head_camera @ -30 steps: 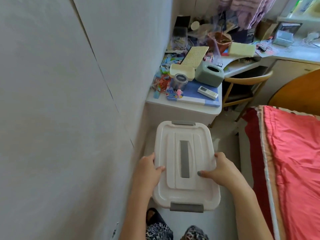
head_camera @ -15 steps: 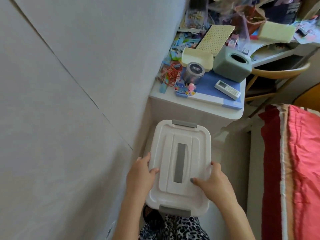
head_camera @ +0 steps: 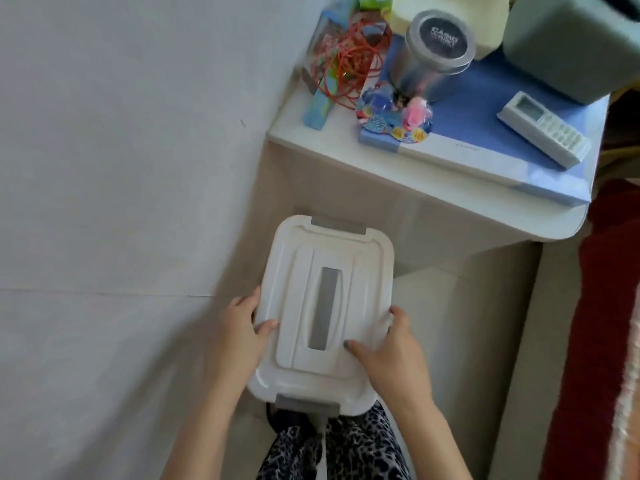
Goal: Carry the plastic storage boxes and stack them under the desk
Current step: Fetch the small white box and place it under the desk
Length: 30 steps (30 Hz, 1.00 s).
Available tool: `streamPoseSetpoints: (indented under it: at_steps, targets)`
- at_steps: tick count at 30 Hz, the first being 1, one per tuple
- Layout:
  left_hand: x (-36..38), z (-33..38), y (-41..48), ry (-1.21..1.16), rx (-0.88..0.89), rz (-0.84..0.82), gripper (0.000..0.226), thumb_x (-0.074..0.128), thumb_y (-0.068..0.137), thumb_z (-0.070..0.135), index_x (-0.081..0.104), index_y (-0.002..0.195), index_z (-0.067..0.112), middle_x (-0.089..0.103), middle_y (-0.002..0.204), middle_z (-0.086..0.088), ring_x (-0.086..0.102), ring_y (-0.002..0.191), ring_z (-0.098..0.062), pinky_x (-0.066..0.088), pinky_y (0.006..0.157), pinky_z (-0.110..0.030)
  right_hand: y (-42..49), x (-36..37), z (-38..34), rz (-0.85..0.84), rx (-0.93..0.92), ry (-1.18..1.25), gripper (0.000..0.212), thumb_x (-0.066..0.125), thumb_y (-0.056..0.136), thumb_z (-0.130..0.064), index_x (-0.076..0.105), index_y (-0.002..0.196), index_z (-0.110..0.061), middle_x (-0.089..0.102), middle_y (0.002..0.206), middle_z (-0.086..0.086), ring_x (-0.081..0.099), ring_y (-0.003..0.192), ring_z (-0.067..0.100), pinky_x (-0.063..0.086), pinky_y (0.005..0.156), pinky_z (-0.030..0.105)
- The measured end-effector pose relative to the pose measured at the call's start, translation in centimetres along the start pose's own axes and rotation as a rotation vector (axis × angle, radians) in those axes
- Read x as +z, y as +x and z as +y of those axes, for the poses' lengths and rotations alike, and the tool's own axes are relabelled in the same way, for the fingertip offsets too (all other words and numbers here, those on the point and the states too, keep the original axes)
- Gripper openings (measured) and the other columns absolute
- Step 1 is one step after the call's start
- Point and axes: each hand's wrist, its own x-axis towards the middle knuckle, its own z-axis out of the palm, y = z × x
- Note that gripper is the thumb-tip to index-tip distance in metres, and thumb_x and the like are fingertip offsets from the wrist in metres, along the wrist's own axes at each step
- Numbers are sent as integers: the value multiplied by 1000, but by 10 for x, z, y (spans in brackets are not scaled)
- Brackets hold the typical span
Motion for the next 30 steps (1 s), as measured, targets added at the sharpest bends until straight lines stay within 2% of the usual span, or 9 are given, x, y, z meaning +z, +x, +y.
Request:
streamPoseSetpoints:
  at_steps: [3, 5, 8, 10, 13, 16, 21, 26, 30]
  targets:
    - [12, -2, 25, -6, 5, 0, 64, 71, 83, 21, 46, 142, 18, 57, 118, -5, 60, 100, -24, 50, 88, -41, 29, 10, 3, -17, -8, -38, 92, 75, 75, -44, 21, 145, -19, 46, 141, 6, 52, 122, 27, 46, 89, 37]
    - [19, -4, 39, -14, 6, -1, 62, 71, 83, 18, 48, 141, 16, 59, 119, -8, 61, 101, -26, 49, 89, -38, 45, 18, 4, -23, -8, -44, 92, 76, 74, -44, 22, 144, -18, 47, 138, 7, 53, 119, 28, 45, 83, 35]
    - [26, -8, 57, -22, 21, 18, 56, 73, 80, 12, 55, 134, 14, 64, 115, -11, 62, 94, -25, 46, 78, -30, 66, 30, 7, -41, 0, -41, 92, 78, 72, -43, 24, 141, -18, 52, 131, 8, 56, 113, 28, 41, 74, 32]
    - [30, -11, 67, -15, 22, 29, 55, 74, 79, 13, 57, 132, 14, 67, 110, -10, 63, 90, -26, 45, 74, -29, 76, 37, 9, -44, 1, -60, 91, 77, 71, -45, 24, 140, -18, 54, 128, 8, 57, 110, 28, 41, 72, 32]
    - [40, -20, 82, -11, 20, 34, 58, 75, 77, 13, 57, 132, 17, 69, 104, -10, 63, 85, -25, 47, 72, -30, 91, 46, 10, -42, 0, -88, 90, 76, 70, -47, 24, 139, -19, 55, 127, 6, 57, 110, 27, 42, 73, 32]
    - [46, -29, 95, -32, 4, 25, 62, 75, 78, 14, 54, 135, 24, 69, 106, -6, 63, 86, -22, 52, 77, -35, 101, 51, 10, -48, 4, -90, 92, 77, 68, -49, 24, 138, -20, 54, 128, 4, 58, 109, 27, 44, 73, 33]
    - [47, -40, 107, -17, 4, 46, 66, 77, 75, 16, 53, 136, 28, 70, 101, -3, 61, 80, -17, 47, 73, -28, 107, 55, 8, -42, 7, -98, 94, 77, 67, -50, 24, 139, -21, 53, 129, 2, 59, 109, 25, 46, 75, 34]
    - [46, -41, 107, -28, 19, 52, 68, 76, 77, 19, 50, 137, 32, 66, 101, 3, 62, 83, -17, 52, 77, -34, 108, 57, 6, -34, -22, -119, 94, 76, 69, -51, 25, 141, -21, 51, 133, 0, 57, 112, 24, 46, 76, 33]
    - [42, -39, 113, -40, 20, 49, 67, 76, 78, 19, 49, 138, 30, 64, 102, 2, 60, 82, -16, 50, 77, -33, 110, 58, 1, -27, -46, -122, 94, 75, 71, -51, 25, 144, -20, 48, 137, 1, 56, 113, 24, 45, 78, 32]
